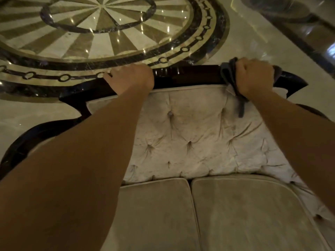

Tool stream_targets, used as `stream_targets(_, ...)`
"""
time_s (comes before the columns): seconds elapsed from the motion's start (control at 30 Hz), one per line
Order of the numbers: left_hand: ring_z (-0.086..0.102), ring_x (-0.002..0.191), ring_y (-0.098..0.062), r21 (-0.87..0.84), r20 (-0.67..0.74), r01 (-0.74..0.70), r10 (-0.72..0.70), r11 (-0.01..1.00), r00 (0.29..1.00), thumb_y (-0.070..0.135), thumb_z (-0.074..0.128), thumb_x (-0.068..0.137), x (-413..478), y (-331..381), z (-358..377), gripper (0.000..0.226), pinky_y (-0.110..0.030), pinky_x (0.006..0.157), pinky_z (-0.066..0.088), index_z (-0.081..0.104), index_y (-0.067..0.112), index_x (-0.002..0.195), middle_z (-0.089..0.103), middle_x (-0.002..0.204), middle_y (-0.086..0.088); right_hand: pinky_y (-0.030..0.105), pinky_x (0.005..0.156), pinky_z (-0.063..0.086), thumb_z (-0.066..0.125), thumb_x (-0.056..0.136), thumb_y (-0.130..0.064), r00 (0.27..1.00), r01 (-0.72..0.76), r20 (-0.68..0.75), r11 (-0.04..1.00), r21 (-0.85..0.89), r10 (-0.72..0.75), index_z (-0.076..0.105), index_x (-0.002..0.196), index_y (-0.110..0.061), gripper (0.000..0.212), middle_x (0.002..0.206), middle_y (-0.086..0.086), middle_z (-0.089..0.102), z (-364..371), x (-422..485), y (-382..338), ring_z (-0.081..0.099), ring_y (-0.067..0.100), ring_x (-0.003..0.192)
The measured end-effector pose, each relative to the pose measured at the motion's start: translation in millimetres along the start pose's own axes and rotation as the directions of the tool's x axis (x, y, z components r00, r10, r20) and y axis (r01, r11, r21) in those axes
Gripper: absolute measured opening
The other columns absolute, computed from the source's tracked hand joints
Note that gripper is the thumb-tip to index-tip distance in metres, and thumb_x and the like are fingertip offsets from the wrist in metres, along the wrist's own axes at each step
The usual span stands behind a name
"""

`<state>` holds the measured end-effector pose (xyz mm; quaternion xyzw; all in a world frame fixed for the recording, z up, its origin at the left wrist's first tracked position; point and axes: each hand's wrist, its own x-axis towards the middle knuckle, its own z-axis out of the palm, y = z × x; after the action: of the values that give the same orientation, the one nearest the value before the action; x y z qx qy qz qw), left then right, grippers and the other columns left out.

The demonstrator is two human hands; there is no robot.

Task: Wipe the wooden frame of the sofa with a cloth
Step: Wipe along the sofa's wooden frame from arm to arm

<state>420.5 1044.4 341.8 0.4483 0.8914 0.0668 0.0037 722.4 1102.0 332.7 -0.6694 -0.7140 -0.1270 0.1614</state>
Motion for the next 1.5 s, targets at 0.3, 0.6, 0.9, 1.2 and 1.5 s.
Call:
stream_targets(0.3,0.047,0.124,-0.042,0.078,0.03,0.014,-0.016,0.997,0.999,0.038,0.022,0.089,3,-1,-3,0.057,-0.057,0.108,0.022,0.063,0.005,0.111,0.06,0.128,-0.022,0.044,0.093,0.04,0.026,0.099,-0.045,0.941,0.318,-0.169,0.936,0.153,-0.292,0.069,0.106,-0.023,0.049,0.104,0.007,0.072,-16,-28,-130,0.062,0.034,0.098)
stream_targets(0.6,0.043,0.127,-0.048,0.059,0.1,-0.218,0.212,0.974,0.972,0.038,0.028,0.1,-20,85,2,0.049,-0.061,0.106,0.029,0.051,0.007,0.13,0.049,0.137,-0.026,0.049,0.09,0.042,0.018,0.098,-0.039,0.99,0.143,-0.003,0.985,0.096,-0.144,0.059,0.116,-0.016,0.05,0.115,0.016,0.065,5,0,43,0.059,0.04,0.103)
stream_targets(0.9,0.05,0.121,-0.041,0.166,0.088,-0.571,0.564,0.804,0.821,0.041,0.02,0.1,-131,305,24,0.052,-0.056,0.102,0.031,0.054,0.012,0.126,0.057,0.13,-0.018,0.048,0.084,0.041,0.027,0.099,-0.025,0.983,0.172,0.032,0.97,0.174,-0.18,0.058,0.112,-0.006,0.039,0.108,0.017,0.067,42,21,188,0.059,0.038,0.095)
stream_targets(1.2,0.059,0.109,-0.042,0.327,0.074,-0.694,0.715,0.642,0.696,0.027,0.034,0.102,-150,373,47,0.036,-0.05,0.088,0.047,0.053,0.008,0.126,0.061,0.123,-0.018,0.041,0.094,0.048,0.037,0.105,-0.023,0.924,-0.321,0.253,0.221,0.921,0.287,0.064,0.114,0.0,0.036,0.112,0.019,0.067,78,13,213,0.061,0.033,0.106)
stream_targets(1.5,0.06,0.104,-0.039,0.362,0.011,-0.647,0.691,0.671,0.723,0.031,0.036,0.099,-177,417,72,0.035,-0.048,0.092,0.038,0.059,0.011,0.115,0.064,0.112,-0.014,0.034,0.086,0.042,0.034,0.107,-0.02,0.827,-0.509,0.466,0.068,0.858,0.315,0.051,0.131,0.0,0.036,0.126,0.022,0.06,105,-26,204,0.057,0.034,0.116)
